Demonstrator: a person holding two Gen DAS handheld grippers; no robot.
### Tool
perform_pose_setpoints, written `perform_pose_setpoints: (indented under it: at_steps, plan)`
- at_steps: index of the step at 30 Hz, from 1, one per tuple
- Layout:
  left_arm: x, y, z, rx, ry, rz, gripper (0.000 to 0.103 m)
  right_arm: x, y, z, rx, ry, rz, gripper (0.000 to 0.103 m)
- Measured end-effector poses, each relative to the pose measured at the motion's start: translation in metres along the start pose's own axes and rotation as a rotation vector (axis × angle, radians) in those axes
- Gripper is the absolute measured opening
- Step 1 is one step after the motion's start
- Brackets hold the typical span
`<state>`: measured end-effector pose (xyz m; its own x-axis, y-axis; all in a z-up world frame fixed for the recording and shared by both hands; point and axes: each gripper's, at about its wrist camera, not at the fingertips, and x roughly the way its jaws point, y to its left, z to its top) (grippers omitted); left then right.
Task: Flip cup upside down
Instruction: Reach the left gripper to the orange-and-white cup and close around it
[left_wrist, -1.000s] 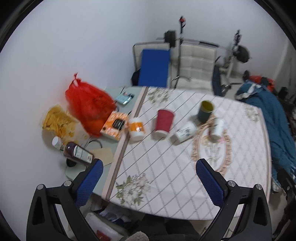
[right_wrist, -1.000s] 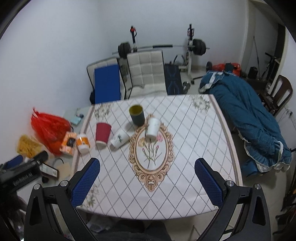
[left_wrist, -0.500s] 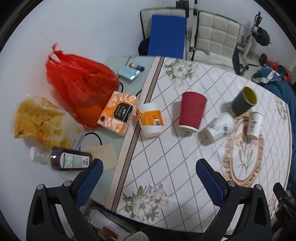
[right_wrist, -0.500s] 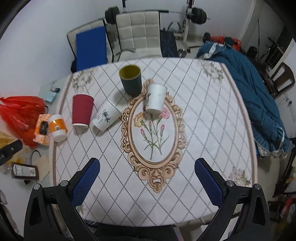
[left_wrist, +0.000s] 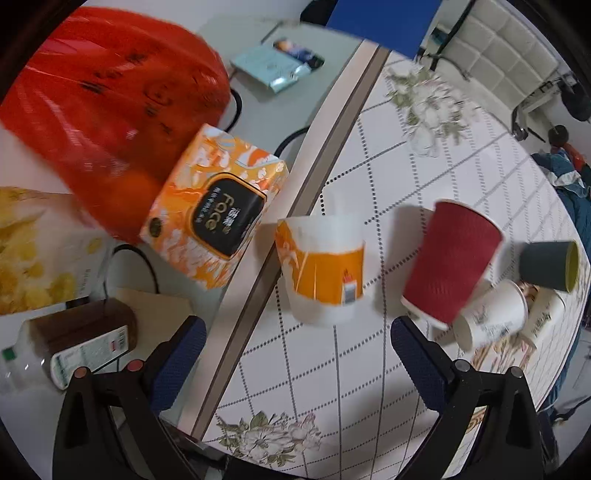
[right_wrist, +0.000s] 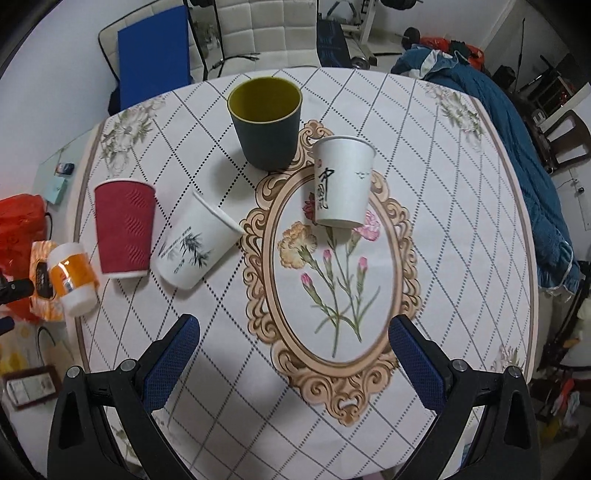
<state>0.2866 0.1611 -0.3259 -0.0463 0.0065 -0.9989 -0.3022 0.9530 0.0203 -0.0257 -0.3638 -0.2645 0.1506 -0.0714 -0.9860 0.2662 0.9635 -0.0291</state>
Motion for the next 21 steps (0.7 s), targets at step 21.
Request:
perform_pose_setpoints:
  at_steps: [21]
  plan:
    - [0.084, -0.051, 0.019, 0.201, 0.063, 0.144, 0.085, 0.055, 0.021, 0.025, 0.001, 0.113, -0.055, 0.103]
